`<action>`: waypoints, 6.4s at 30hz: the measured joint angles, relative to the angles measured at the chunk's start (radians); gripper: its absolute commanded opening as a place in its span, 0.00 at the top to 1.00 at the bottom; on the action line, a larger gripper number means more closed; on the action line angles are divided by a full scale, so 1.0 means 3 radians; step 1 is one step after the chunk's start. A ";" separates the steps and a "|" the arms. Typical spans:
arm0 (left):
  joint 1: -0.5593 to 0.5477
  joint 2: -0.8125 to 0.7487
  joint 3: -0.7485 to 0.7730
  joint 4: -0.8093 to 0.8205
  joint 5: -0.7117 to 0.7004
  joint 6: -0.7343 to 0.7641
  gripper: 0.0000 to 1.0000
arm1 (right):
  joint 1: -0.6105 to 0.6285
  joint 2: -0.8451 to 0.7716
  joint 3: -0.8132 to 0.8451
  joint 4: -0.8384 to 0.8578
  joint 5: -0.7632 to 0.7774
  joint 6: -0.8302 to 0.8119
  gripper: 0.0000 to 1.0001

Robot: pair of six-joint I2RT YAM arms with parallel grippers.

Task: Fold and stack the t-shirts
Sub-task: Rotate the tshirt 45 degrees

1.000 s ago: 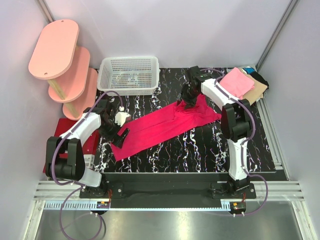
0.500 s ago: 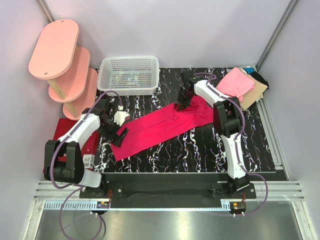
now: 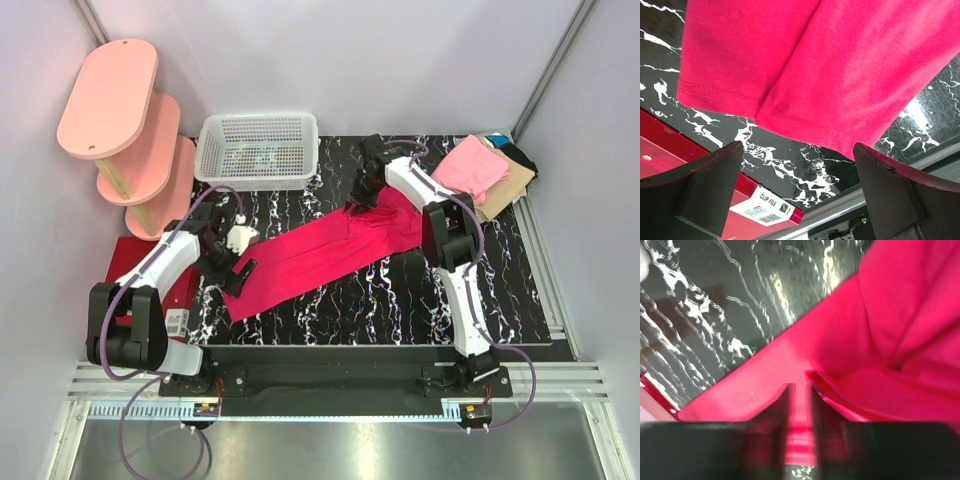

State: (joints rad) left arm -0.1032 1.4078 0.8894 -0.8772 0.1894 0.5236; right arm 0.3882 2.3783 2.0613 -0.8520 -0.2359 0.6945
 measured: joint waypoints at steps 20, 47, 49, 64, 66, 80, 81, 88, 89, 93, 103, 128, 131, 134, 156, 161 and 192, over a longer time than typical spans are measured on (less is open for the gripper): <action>-0.0347 0.0036 0.0498 -0.0037 -0.0094 -0.0088 0.01 | -0.0081 -0.1625 -0.1232 -0.0013 0.1247 -0.0290 0.42; -0.0459 0.0278 -0.0295 0.0551 -0.0426 -0.0086 0.01 | -0.0496 0.0156 0.0131 -0.0254 0.0931 -0.0443 0.56; -0.0459 0.0188 -0.0364 0.0519 -0.0379 -0.0089 0.01 | -0.0497 0.0354 0.0474 -0.0343 0.0908 -0.0472 0.55; -0.0590 -0.0163 0.0301 -0.0599 0.0170 0.0000 0.01 | -0.0708 0.0509 0.0823 -0.0584 0.1359 -0.0417 0.47; -0.0608 -0.0136 0.0383 -0.0581 0.0168 -0.0010 0.01 | -0.0680 0.0509 0.0870 -0.0635 0.1369 -0.0445 0.46; -0.0613 0.1203 0.0830 0.0118 -0.0300 -0.0181 0.01 | -0.0313 0.0542 0.1466 -0.0674 0.1164 -0.0500 0.48; -0.0613 0.1250 0.0856 0.0131 -0.0312 -0.0182 0.01 | -0.0322 0.0565 0.1493 -0.0676 0.1162 -0.0498 0.49; -0.0613 0.1296 0.0891 0.0165 -0.0336 -0.0193 0.01 | -0.0356 0.0835 0.1728 -0.0710 0.1151 -0.0495 0.50; -0.0613 0.1296 0.0890 0.0168 -0.0337 -0.0193 0.01 | -0.0359 0.0877 0.1773 -0.0708 0.1144 -0.0495 0.50; -0.0614 0.1258 0.0820 0.0219 -0.0338 -0.0195 0.01 | -0.0369 0.1045 0.1982 -0.0721 0.1069 -0.0495 0.51; -0.0614 0.0661 0.0277 0.0161 -0.0332 -0.0193 0.01 | -0.0425 0.1134 0.2064 -0.0315 0.0516 -0.0526 0.51; -0.0626 0.0586 0.0331 0.0015 -0.0388 -0.0220 0.01 | -0.0449 0.0418 0.1348 0.0334 -0.0252 -0.0605 0.46; -0.0626 0.0708 0.0718 -0.0042 -0.0413 -0.0231 0.01 | -0.0436 -0.0159 0.0867 0.0247 0.0032 -0.0622 0.46; -0.0626 0.0882 0.1175 -0.0064 -0.0407 -0.0245 0.01 | -0.0434 -0.0652 0.0371 0.0217 0.0395 -0.0632 0.48; -0.0713 0.1372 0.0899 0.0111 -0.0481 -0.0203 0.01 | -0.0698 0.0950 0.1676 -0.0683 0.0980 -0.0557 0.52; -0.0732 0.1156 0.0646 0.0142 -0.0421 -0.0196 0.01 | -0.0791 0.1167 0.2019 -0.0825 0.0778 -0.0544 0.53; -0.1269 -0.0488 0.1568 -0.0237 -0.0813 -0.0643 0.01 | -0.0247 -0.0008 0.1647 -0.0278 0.0889 -0.1326 0.07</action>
State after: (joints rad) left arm -0.4839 1.2613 1.3598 -0.9482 -0.0544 0.3305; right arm 0.3141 2.3760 2.5553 -0.9356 0.0307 0.2966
